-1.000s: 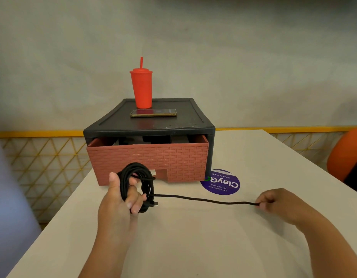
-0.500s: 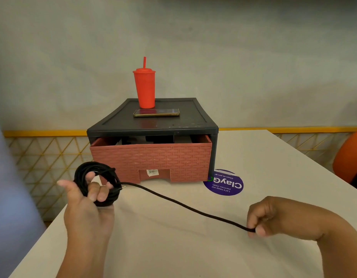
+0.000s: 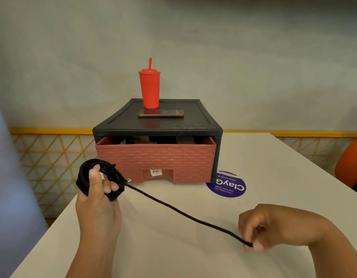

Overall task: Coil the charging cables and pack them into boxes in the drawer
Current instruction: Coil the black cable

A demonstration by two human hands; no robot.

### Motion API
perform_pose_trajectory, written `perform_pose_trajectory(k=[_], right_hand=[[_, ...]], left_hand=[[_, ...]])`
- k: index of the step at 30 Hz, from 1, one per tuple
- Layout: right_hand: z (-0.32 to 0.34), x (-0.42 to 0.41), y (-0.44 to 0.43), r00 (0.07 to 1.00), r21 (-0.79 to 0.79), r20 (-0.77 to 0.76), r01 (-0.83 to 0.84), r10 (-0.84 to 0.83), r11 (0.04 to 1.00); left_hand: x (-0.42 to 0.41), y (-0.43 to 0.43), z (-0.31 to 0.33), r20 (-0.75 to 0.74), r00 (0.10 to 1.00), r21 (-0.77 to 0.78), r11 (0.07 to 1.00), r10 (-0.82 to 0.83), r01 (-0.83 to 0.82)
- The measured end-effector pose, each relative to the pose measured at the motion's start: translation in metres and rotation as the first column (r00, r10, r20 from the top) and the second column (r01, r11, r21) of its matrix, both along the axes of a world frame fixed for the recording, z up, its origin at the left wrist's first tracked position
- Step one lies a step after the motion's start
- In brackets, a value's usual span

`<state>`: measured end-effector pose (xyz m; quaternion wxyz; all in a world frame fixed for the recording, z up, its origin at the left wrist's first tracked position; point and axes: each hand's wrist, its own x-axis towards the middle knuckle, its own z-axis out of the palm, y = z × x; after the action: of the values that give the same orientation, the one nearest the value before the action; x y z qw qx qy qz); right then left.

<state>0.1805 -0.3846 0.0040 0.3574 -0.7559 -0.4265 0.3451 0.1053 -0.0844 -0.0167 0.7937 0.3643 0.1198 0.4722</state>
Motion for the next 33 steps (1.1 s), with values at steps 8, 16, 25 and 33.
perform_pose_trajectory(k=[8,16,25,33], right_hand=[[-0.021,0.0,0.029,0.905,-0.373,0.382,0.338,-0.189,0.864],[-0.023,-0.002,0.044,0.754,-0.257,0.579,0.529,-0.31,0.809],[-0.039,-0.021,0.091,0.812,0.21,0.167,0.525,-0.56,0.824],[-0.042,-0.023,0.1,0.837,0.428,-0.217,0.545,-0.503,0.721]], left_hand=[[0.007,-0.007,-0.008,0.314,0.886,-0.311,0.845,-0.341,0.436],[0.006,-0.02,-0.002,0.302,0.868,-0.367,0.792,-0.395,0.488],[0.002,-0.072,0.0,0.174,0.778,-0.333,0.708,-0.603,0.623],[-0.004,-0.084,-0.005,0.12,0.656,-0.206,0.628,-0.745,0.751]])
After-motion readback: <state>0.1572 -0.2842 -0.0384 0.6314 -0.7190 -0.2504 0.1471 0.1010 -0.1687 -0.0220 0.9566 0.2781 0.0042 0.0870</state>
